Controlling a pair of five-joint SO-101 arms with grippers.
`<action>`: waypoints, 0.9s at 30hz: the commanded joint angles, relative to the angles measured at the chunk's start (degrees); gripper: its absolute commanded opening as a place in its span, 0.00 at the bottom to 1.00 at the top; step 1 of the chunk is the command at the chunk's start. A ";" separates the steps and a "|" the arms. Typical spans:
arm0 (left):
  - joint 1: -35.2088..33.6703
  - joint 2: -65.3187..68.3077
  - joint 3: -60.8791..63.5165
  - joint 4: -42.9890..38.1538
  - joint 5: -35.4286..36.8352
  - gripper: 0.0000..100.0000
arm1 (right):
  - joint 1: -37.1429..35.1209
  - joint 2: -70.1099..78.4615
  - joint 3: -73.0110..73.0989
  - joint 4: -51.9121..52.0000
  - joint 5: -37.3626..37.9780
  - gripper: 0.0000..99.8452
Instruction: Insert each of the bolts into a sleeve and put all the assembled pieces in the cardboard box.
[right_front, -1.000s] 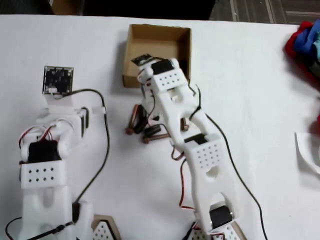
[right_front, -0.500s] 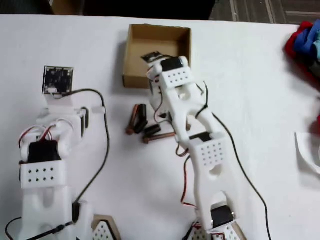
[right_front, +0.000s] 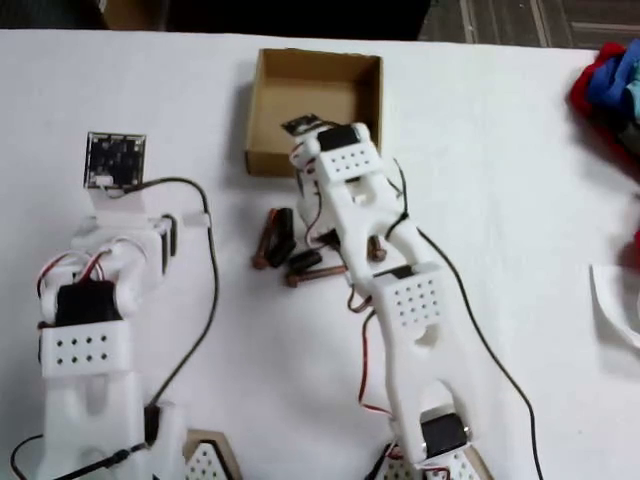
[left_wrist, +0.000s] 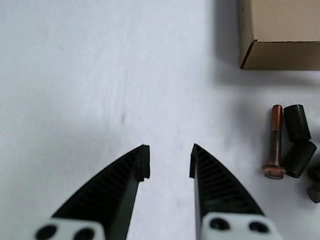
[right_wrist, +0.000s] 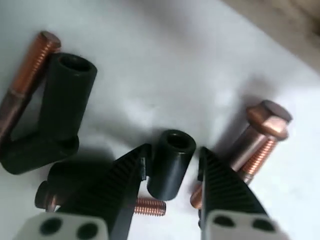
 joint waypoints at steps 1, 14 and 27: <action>-0.35 -1.32 -0.31 -1.14 -0.35 0.15 | 0.31 1.98 -1.49 -1.10 0.18 0.09; 0.00 -0.88 0.48 -0.79 -0.18 0.15 | -0.22 -6.55 -6.51 6.02 0.09 0.02; 5.27 23.12 -17.63 5.71 -0.18 0.16 | 5.85 -51.30 18.99 4.18 0.53 0.02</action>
